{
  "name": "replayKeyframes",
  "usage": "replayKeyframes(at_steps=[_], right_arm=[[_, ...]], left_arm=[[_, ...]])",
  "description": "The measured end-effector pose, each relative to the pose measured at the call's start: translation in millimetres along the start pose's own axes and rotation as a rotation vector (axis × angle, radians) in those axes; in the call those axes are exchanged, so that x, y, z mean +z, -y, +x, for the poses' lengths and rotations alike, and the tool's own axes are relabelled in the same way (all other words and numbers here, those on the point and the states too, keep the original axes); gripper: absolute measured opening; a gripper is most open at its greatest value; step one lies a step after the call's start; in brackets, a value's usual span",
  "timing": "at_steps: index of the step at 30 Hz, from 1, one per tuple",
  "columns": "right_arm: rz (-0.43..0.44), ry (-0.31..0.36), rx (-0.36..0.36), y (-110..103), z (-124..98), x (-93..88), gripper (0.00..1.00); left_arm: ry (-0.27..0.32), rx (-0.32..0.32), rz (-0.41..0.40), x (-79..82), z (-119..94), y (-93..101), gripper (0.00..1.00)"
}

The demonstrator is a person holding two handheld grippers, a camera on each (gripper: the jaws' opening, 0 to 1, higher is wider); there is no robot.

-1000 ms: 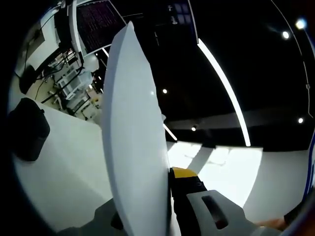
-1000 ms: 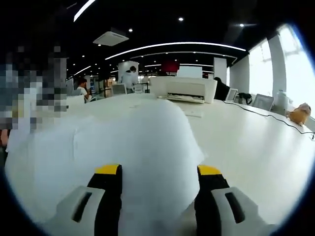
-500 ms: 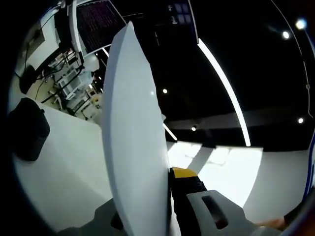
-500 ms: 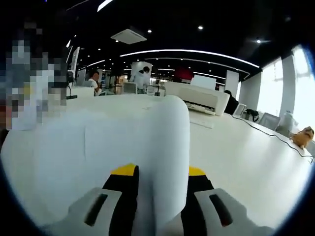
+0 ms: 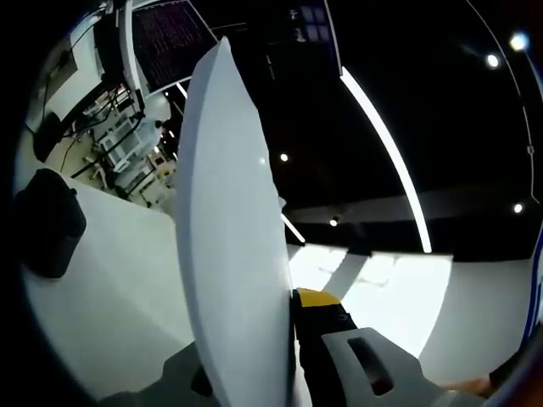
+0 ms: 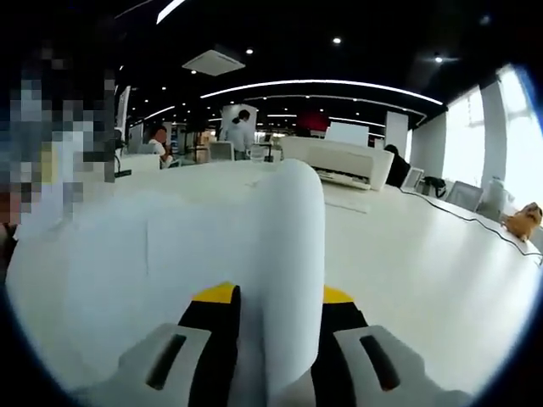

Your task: Organize the stack of printing papers by aligning and flattening the scattered papers on the table

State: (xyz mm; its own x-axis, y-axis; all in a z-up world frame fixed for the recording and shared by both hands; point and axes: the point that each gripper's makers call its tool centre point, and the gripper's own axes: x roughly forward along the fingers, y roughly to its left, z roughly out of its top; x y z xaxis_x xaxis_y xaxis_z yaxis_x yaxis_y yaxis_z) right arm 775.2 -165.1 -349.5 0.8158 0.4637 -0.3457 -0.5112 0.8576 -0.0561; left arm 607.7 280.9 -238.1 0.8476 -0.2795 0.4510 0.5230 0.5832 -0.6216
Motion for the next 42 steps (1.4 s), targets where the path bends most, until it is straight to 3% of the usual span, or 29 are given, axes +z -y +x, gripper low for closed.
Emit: replayKeyframes(at_steps=[2, 6, 18, 25, 34, 42], right_arm=[[-0.005, -0.007, 0.001, -1, -2, -0.4, 0.26], [-0.104, 0.003, -0.007, -5, -4, 2.3, 0.24], [-0.142, 0.016, -0.007, -11, -11, 7.9, 0.16], [-0.121, 0.024, -0.005, -11, -12, 9.6, 0.13], [-0.027, 0.03, -0.001, -11, -17, 11.7, 0.09], [-0.022, 0.041, -0.01, -10, -20, 13.7, 0.03]], left_arm=[[0.0, 0.0, 0.001, 0.1, 0, -0.1, 0.07], [0.0, -0.001, 0.001, 0.0, 0, -0.1, 0.07], [0.002, -0.003, -0.001, 0.1, 0, -0.1, 0.07], [0.003, -0.004, -0.001, 0.3, 0, -0.1, 0.07], [0.003, -0.003, -0.001, 0.1, 0, 0.4, 0.07], [0.002, -0.002, 0.0, -0.6, 0, 1.5, 0.07]])
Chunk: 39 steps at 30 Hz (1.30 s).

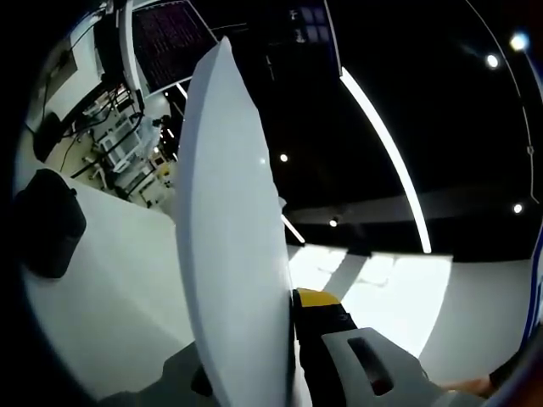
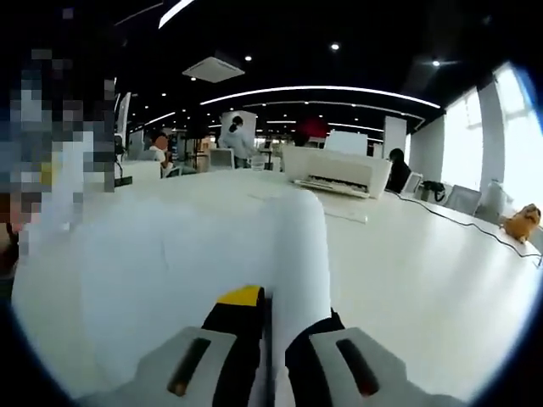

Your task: Organize the stack of printing papers by aligning and flattening the scattered papers on the table

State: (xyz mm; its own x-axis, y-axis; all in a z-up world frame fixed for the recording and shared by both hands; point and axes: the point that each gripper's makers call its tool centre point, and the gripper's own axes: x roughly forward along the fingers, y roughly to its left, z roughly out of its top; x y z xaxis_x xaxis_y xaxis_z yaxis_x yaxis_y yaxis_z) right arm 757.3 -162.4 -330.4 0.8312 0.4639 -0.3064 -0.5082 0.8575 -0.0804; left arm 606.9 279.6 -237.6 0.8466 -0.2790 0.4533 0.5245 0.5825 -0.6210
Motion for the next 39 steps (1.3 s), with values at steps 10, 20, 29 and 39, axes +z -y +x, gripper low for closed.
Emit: replayKeyframes(at_steps=[10, 20, 29, 39], right_arm=[[-0.018, 0.053, -0.006, -2, -4, 10.2, 0.03], [-0.008, 0.061, -0.045, 7, -7, 11.3, 0.02], [-0.006, 0.116, -0.04, 4, -14, 21.4, 0.0], [0.001, 0.17, -0.052, 6, -20, 30.7, 0.0]], left_arm=[[-0.001, 0.0, -0.001, -0.1, 0, 0.8, 0.07], [0.001, 0.0, -0.003, 0.2, -1, 1.7, 0.07], [0.001, 0.001, -0.003, 0.1, 0, 1.6, 0.07], [0.004, 0.002, -0.006, 0.5, 0, 1.2, 0.07]])
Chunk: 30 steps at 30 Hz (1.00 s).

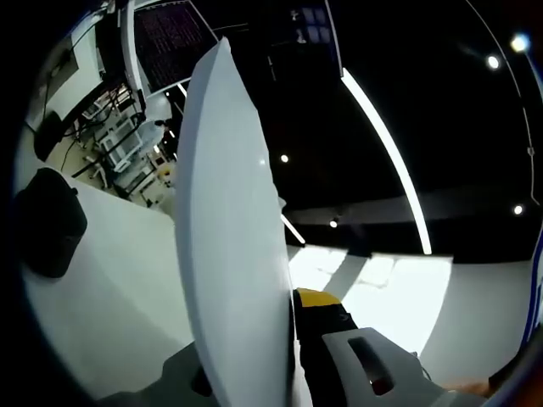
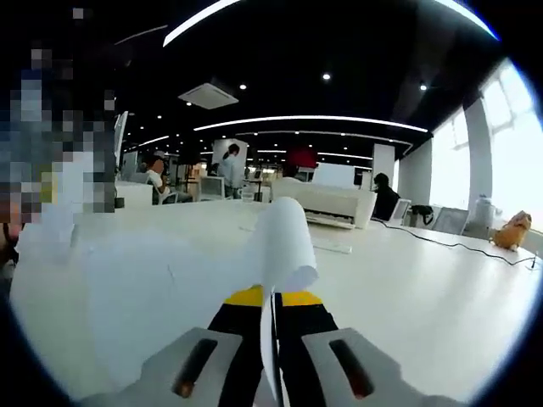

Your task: Organize the stack of printing papers by aligning and flattening the scattered papers on the table

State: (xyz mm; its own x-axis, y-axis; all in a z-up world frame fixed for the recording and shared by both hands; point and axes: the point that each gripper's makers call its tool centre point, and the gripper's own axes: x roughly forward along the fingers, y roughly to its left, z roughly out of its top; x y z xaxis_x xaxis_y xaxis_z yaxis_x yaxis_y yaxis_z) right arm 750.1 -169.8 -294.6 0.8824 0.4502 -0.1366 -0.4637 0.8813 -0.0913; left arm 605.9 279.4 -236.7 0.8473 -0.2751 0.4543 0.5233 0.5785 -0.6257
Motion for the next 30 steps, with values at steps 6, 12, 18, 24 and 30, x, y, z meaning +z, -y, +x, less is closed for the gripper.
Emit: replayKeyframes(at_steps=[6, 12, 18, 24, 30], right_arm=[[0.005, 0.027, -0.013, 2, -3, 4.9, 0.0], [-0.021, 0.049, -0.014, -2, -6, 9.5, 0.0], [-0.012, 0.078, -0.018, 0, -10, 14.9, 0.0], [0.028, 0.118, -0.02, 2, -16, 21.7, 0.0], [0.054, 0.128, -0.024, 5, -17, 22.8, 0.0]], left_arm=[[0.0, 0.0, -0.001, 0.4, 0, -1.1, 0.07], [0.001, 0.0, -0.002, 1.0, 0, -2.8, 0.07], [0.002, 0.0, -0.002, 1.2, 0, -3.7, 0.07], [0.004, 0.002, -0.005, 1.7, 0, -5.3, 0.07], [0.002, 0.003, -0.005, 1.7, 0, -6.3, 0.07]])
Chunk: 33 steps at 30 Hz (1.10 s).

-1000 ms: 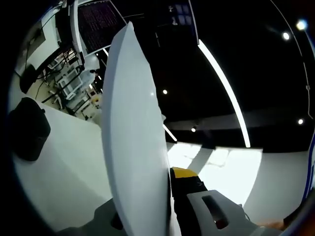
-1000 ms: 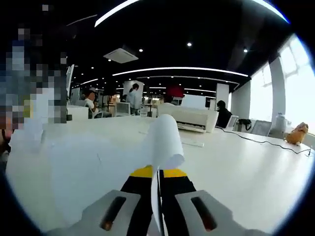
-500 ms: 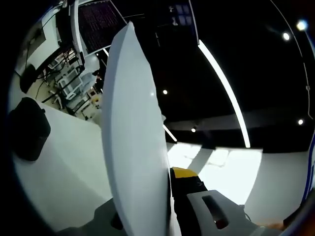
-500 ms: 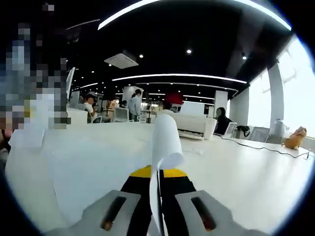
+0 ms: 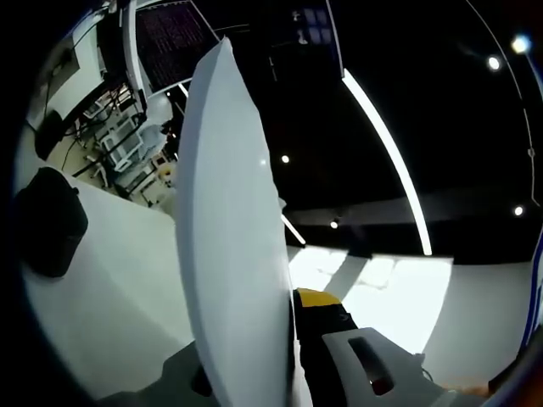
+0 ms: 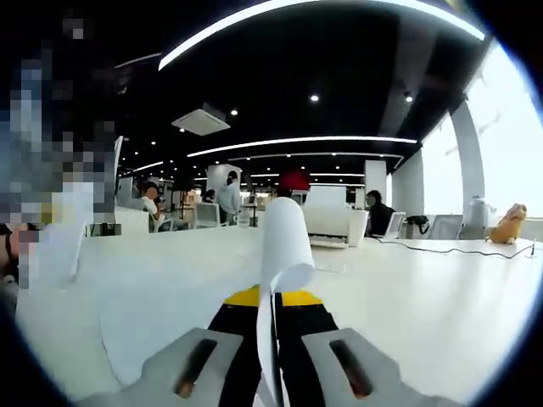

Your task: Organize the stack of printing papers by aligning and flattening the scattered papers on the table

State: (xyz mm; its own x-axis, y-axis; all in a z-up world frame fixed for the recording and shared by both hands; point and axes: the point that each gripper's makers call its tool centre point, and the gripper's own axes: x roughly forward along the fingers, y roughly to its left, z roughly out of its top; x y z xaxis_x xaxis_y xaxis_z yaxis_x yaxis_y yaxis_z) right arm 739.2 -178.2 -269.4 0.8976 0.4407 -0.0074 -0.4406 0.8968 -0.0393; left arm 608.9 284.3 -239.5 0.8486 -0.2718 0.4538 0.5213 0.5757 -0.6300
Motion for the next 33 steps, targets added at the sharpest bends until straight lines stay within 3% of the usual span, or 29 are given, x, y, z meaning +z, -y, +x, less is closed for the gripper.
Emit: replayKeyframes(at_steps=[25, 33], right_arm=[[-0.005, 0.016, -0.01, 0, -3, 3.4, 0.0], [-0.053, 0.02, -0.004, -9, -6, 4.9, 0.0]], left_arm=[[0.005, 0.0, -0.006, -0.1, 0, 2.1, 0.07], [0.008, -0.001, -0.007, 0.4, -1, 2.3, 0.07]])
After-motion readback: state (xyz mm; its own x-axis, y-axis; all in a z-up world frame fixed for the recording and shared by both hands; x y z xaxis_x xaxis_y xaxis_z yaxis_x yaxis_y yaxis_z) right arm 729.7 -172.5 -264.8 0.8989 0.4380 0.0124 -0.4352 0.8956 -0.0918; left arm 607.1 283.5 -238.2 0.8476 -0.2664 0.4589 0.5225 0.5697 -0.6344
